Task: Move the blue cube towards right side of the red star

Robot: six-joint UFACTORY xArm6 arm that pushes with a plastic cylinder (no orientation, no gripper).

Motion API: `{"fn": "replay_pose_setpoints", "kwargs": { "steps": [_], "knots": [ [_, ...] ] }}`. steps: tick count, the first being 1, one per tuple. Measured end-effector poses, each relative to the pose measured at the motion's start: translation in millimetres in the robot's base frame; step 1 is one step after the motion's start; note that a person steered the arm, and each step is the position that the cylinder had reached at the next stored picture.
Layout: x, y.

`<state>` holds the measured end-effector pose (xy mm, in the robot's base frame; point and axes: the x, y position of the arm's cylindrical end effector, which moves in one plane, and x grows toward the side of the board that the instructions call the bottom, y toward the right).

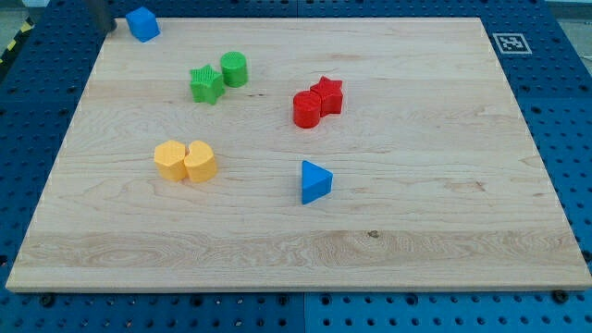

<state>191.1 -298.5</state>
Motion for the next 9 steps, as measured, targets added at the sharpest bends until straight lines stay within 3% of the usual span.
{"fn": "replay_pose_setpoints", "kwargs": {
  "steps": [4,9],
  "knots": [
    [22.4,96.5],
    [64.6,166.5]
  ]
}}
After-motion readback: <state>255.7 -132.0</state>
